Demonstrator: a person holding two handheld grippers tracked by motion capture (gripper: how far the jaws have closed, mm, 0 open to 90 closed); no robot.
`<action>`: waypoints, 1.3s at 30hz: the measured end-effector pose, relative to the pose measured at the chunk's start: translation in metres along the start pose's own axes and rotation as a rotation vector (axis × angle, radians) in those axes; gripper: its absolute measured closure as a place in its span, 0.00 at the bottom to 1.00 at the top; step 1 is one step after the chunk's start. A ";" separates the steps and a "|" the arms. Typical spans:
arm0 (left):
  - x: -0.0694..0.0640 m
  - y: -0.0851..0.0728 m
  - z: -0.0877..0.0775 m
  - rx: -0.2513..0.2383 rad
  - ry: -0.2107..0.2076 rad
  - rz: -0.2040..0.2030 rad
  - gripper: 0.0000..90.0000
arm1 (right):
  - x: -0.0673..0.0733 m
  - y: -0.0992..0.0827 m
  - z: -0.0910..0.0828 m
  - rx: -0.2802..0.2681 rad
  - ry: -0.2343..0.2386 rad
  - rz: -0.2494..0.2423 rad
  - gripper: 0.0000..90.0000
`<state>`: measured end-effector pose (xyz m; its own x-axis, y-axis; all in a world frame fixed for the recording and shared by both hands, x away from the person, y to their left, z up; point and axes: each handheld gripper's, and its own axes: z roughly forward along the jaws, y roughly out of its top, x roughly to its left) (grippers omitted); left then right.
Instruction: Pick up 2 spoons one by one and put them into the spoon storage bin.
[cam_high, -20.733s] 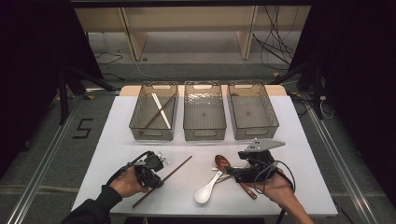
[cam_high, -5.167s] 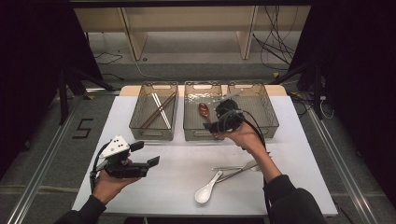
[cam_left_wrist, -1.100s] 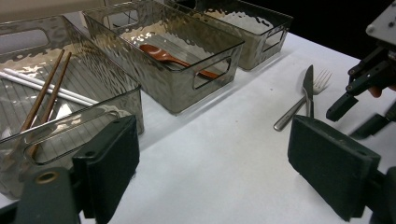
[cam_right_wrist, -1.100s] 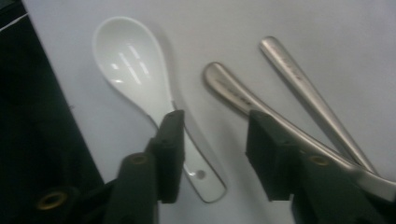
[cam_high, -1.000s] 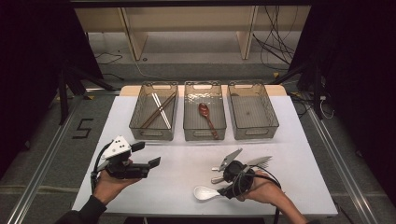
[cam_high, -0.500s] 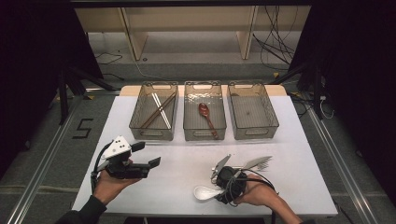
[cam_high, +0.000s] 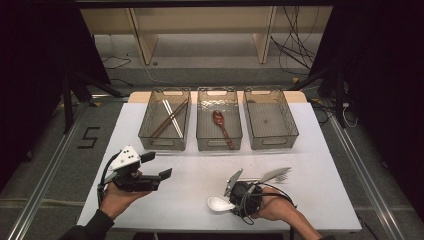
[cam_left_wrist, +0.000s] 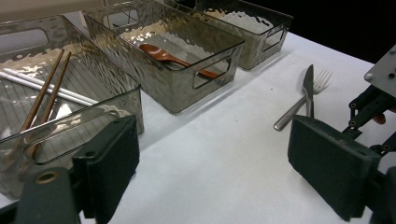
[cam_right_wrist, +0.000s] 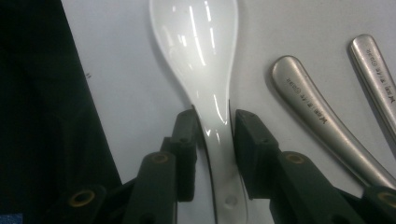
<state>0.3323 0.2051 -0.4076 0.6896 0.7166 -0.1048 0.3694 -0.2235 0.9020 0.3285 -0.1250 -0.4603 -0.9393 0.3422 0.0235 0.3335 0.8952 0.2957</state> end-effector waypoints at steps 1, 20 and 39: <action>0.000 0.000 0.000 0.000 0.000 0.001 0.18 | 0.000 0.000 0.000 0.001 -0.004 -0.009 0.81; 0.000 0.000 0.000 -0.001 0.000 0.002 0.18 | -0.001 0.001 -0.001 -0.002 -0.002 0.028 0.85; 0.000 0.001 -0.001 -0.004 0.003 0.002 0.18 | -0.016 -0.005 -0.019 -0.141 0.014 0.155 0.86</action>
<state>0.3319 0.2060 -0.4066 0.6884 0.7181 -0.1018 0.3653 -0.2220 0.9040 0.3408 -0.1402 -0.4439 -0.8790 0.4680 0.0918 0.4606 0.7831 0.4178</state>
